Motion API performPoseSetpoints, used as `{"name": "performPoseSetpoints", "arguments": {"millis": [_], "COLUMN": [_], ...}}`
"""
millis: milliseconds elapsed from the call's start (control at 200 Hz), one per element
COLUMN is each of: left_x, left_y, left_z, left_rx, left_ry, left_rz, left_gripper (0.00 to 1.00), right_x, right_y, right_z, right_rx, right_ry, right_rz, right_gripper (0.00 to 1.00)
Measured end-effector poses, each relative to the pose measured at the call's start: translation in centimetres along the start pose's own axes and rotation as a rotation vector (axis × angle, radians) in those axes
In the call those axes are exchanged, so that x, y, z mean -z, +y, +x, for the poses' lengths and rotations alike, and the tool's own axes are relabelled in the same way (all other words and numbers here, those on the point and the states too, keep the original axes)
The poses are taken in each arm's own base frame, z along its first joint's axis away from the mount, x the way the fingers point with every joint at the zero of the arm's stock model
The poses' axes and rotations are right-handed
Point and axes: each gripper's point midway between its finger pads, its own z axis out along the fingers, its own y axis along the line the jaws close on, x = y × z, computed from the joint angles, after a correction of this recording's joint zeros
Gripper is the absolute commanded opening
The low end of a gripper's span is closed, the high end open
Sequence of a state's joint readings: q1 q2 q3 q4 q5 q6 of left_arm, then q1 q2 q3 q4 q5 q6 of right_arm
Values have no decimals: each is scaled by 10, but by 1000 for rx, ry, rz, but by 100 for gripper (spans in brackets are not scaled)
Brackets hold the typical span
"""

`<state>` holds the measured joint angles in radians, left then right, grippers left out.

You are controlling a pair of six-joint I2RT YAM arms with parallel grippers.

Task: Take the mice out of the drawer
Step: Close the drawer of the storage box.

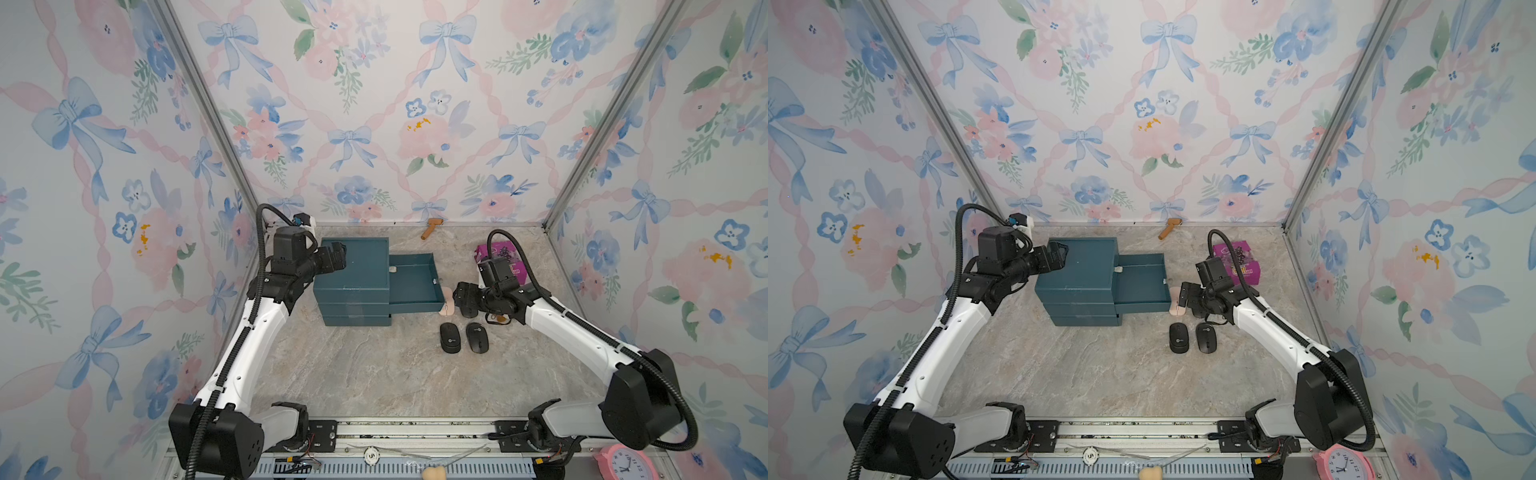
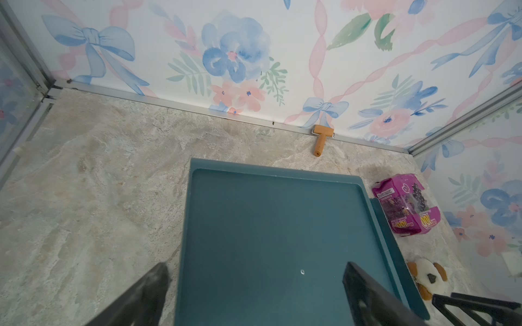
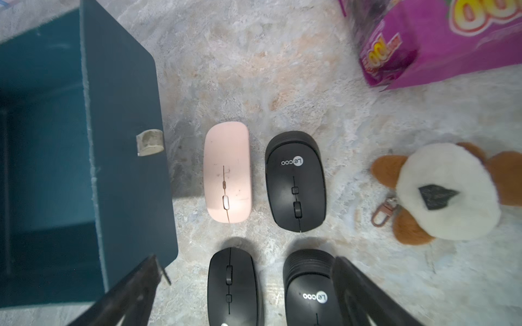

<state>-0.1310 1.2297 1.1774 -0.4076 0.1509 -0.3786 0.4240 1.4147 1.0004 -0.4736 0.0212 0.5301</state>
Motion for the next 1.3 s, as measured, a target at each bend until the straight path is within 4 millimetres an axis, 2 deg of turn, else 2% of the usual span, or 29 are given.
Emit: {"name": "performPoseSetpoints", "arguments": {"millis": [140,260,640,900,1135,1300], "left_x": [-7,-9,-10,-10,-11,-10], "left_y": [-5,-8,-11,-11,-10,-10], "left_z": [11,17,21,22,24,24], "left_rx": [6,10,12,16,25,24], "left_ry": [45,69,83,84,88,88], "left_rz": [41,65,88,87,85,84], "left_gripper": [98,98,98,98,98,98], "right_x": [-20,-30,-31,-34,-35,-42], "right_y": [4,11,30,44,69,89], "right_z": [11,15,3,2,-6,-5], "right_rx": [-4,-6,-18,-15,8,34], "right_ry": [70,96,56,55,44,59], "right_rz": [-28,-62,-151,-180,-225,-252], "right_gripper": [96,96,96,96,96,96]}}
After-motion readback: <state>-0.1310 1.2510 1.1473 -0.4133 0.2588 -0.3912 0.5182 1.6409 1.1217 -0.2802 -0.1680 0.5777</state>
